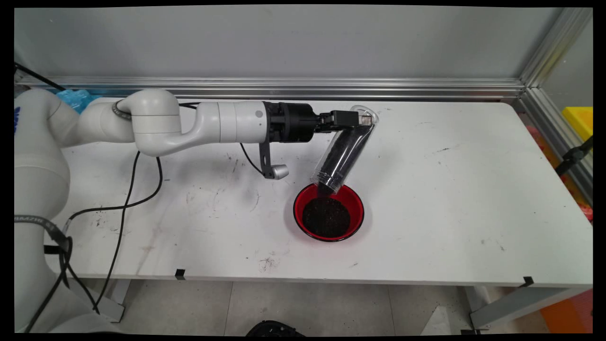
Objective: Pour the black seasoning powder in the red bowl
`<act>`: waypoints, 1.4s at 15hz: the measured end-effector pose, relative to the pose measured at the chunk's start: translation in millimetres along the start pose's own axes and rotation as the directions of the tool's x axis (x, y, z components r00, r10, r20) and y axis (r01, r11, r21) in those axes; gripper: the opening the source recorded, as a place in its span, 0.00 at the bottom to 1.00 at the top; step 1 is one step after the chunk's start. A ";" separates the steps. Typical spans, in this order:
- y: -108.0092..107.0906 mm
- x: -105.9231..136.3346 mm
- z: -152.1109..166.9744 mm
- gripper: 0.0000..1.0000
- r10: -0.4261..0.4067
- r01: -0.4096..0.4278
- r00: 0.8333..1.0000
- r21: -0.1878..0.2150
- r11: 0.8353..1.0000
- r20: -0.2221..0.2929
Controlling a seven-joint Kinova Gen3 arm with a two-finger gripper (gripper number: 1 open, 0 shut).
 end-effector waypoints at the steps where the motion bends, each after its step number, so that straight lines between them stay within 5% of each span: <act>1: 0.8 0.1 1.2 0.00 0.010 -0.010 1.000 0.005 1.000 -0.002; 21: 9.9 3.8 31.8 0.00 0.124 -0.125 0.992 0.081 0.989 0.014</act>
